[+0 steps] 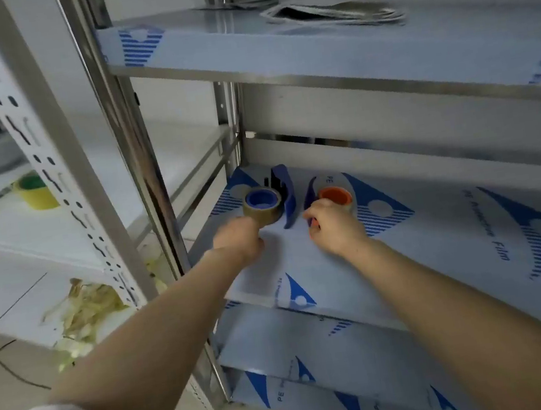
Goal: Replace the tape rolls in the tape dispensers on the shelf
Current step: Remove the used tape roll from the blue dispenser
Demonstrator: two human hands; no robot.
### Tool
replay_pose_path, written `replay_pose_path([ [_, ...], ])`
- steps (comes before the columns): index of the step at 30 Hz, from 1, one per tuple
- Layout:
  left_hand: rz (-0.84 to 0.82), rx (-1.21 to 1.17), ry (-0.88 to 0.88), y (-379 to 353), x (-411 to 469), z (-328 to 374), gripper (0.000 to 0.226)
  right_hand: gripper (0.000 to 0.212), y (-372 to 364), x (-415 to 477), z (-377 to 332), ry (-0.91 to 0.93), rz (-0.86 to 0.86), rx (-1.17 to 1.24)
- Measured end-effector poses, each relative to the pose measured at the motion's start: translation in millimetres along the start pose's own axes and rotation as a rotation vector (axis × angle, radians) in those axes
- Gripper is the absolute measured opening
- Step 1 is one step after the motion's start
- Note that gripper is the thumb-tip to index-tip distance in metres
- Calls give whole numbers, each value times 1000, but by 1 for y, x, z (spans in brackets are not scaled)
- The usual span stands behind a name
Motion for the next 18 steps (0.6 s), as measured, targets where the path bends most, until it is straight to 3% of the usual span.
replay_pose_path([
  [4,6,-24,-52,3,37,-7,36,41,-3,35,-1,-28,35,-48],
  [7,-10,-56,-124,2,64,-7,49,45,-7,53,1,-71,22,-72],
  [11,-101,-9,-146,-5,85,-3,42,46,-14,65,8,-118,43,-72],
  [18,-152,51,-159,-5,85,7,42,46,-17,62,13,-70,71,-80],
])
Point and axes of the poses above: each hand's wrist, its own x-axis towards the middle knuckle, its own y-axis out of the back of the hand, z = x × y, the point moved 2 cm from there along x, towards the middle knuckle, and after that the axes turned 9 degrees about x, right-handed, at the moved point
